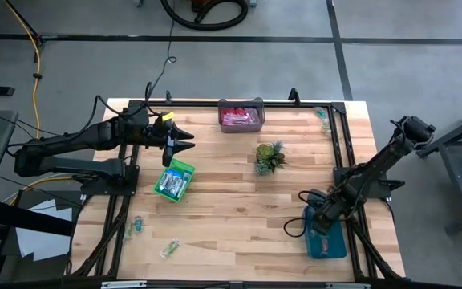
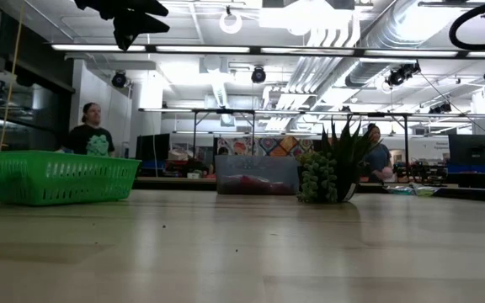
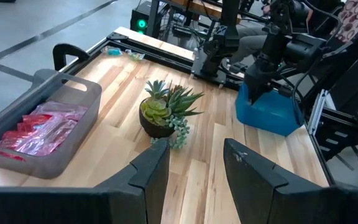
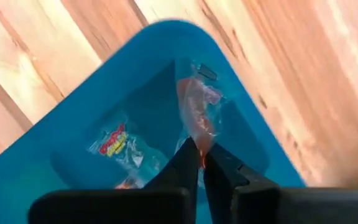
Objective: Sort candy
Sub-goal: Put the transparent candy into the blue bin
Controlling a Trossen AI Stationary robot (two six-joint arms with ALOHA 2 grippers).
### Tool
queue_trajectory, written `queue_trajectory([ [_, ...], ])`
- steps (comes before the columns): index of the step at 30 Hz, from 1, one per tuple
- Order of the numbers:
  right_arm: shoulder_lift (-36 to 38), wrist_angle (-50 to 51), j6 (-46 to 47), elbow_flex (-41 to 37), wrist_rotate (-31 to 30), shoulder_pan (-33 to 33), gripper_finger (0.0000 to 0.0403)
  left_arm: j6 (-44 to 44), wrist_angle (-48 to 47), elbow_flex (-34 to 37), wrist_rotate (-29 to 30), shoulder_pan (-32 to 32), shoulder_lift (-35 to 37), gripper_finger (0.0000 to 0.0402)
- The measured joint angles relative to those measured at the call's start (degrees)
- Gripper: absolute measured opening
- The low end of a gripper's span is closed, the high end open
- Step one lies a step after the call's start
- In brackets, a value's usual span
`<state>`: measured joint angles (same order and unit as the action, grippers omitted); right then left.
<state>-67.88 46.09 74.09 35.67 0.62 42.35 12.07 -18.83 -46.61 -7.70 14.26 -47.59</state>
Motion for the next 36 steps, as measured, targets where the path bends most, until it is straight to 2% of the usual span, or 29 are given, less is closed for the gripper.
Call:
queue_trajectory([
  [5,0.0,0.0,4.6,0.0,3.4,0.0,0.0048,-0.1,0.0,0.0,0.0,0.0,0.0,0.0140],
  [10,0.0,0.0,6.9,0.0,5.7,0.0,0.0133,-0.1,0.0,0.0,0.0,0.0,0.0,0.0140],
  [13,0.1,0.3,5.1,0.2,9.6,-0.3,0.0185,-0.1,0.0,0.0,0.0,0.0,0.0,0.0140],
  [16,1.1,2.2,3.3,2.7,14.2,-0.3,0.0223,-0.1,0.0,0.0,0.0,0.0,0.0,0.0140],
  [19,3.8,6.6,2.8,7.5,13.8,0.2,0.0243,-0.1,0.0,0.0,0.0,0.0,0.0,0.0140],
  [21,6.0,10.2,2.9,11.5,9.6,0.1,0.0247,-0.1,0.0,0.0,0.0,0.0,0.0,0.0140],
  [23,8.0,12.8,2.8,15.7,2.4,-0.7,0.0247,-0.2,0.1,0.0,0.0,0.0,0.0,0.0140],
  [25,9.5,14.5,2.5,19.7,-8.1,-2.3,0.0247,-0.1,0.8,0.0,0.0,0.0,0.0,0.0140],
  [27,10.5,14.2,-0.1,23.3,-21.6,-4.4,0.0247,-0.1,1.8,0.0,0.0,0.0,0.0,0.0140],
  [30,10.9,8.6,-9.0,27.3,-40.3,-8.3,0.0247,-0.2,4.1,0.0,0.0,0.0,0.0,0.0140],
  [31,10.8,5.7,-13.7,28.2,-44.7,-9.7,0.0247,-0.2,5.0,0.0,0.0,0.0,0.0,0.0140],
  [33,10.8,-3.0,-25.4,29.0,-49.5,-13.0,0.0247,-0.2,7.1,0.0,0.0,0.0,0.0,0.0140],
  [36,10.3,-17.9,-42.0,28.4,-48.5,-18.2,0.0247,-0.2,10.1,0.0,-0.1,0.0,0.0,0.0140],
])
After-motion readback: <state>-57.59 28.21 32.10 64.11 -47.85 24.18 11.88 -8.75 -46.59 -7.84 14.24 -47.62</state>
